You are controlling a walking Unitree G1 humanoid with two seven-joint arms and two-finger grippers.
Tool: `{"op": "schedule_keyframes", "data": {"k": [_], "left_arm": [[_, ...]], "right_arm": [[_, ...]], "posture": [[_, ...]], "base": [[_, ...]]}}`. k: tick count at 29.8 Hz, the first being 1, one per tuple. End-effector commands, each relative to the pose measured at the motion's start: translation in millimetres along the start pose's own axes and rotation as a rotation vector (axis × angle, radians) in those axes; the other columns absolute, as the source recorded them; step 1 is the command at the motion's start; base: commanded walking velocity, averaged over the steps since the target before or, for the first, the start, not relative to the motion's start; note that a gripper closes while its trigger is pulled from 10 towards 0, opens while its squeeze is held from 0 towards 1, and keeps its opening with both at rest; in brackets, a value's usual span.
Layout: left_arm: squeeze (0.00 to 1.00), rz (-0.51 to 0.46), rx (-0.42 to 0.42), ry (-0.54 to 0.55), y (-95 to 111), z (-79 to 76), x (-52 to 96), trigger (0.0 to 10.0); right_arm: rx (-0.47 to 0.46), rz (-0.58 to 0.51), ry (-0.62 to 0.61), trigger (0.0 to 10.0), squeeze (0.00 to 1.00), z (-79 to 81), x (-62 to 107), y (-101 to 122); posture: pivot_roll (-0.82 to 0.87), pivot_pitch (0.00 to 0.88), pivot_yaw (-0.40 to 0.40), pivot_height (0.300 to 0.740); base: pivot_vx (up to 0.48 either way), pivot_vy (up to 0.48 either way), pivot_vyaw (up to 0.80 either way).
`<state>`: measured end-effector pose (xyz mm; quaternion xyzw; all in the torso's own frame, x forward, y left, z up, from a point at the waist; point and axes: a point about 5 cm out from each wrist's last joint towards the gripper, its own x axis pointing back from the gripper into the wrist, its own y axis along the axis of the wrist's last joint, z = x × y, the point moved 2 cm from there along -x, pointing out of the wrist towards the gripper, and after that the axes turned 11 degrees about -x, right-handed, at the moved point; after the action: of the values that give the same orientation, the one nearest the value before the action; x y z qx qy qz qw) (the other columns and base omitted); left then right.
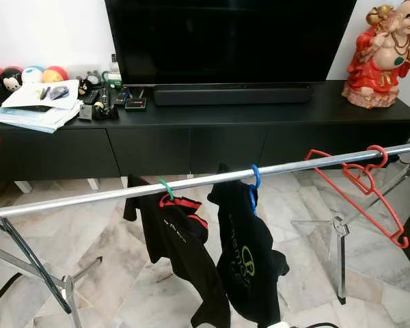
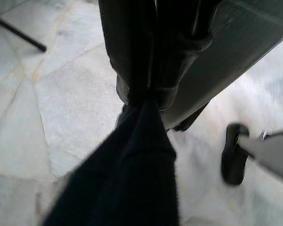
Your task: Hang hanger
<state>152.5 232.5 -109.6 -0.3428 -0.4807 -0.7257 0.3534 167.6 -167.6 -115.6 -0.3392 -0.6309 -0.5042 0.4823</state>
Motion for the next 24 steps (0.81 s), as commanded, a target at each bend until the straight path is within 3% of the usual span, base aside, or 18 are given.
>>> {"op": "schedule_keyframes", "data": {"k": [1,12,18,22,24], "left_arm": [[0.0,0.026,-0.019,-0.009,-6,1.8,0.7,10.0],[0.0,0.028,-0.019,-0.016,-6,1.1,0.6,10.0],[0.0,0.027,-0.02,-0.016,-6,1.3,0.6,10.0],[0.0,0.024,-0.021,-0.012,-5,1.8,0.6,10.0],[0.0,0.024,-0.021,-0.013,-5,1.8,0.5,10.0]], "right_arm": [[0.039,0.106,0.02,0.0,0.0,2.8,-0.3,-27],[0.164,0.166,0.06,0.0,0.0,6.8,0.3,-39],[0.126,0.065,-0.052,0.0,0.0,-4.1,-0.1,-28],[0.004,-0.004,-0.058,0.0,0.0,-7.2,0.2,-14],[-0.008,-0.021,-0.066,0.0,0.0,-8.8,0.5,-10]], "posture": [[0.06,0.092,-0.002,0.74],[0.06,0.095,-0.003,0.74],[0.06,0.095,-0.001,0.74],[0.06,0.094,0.0,0.74],[0.06,0.093,0.0,0.74]], "base": [[0.0,0.0,0.0],[0.0,0.0,0.0],[0.0,0.0,0.0],[0.0,0.0,0.0],[0.0,0.0,0.0]]}}
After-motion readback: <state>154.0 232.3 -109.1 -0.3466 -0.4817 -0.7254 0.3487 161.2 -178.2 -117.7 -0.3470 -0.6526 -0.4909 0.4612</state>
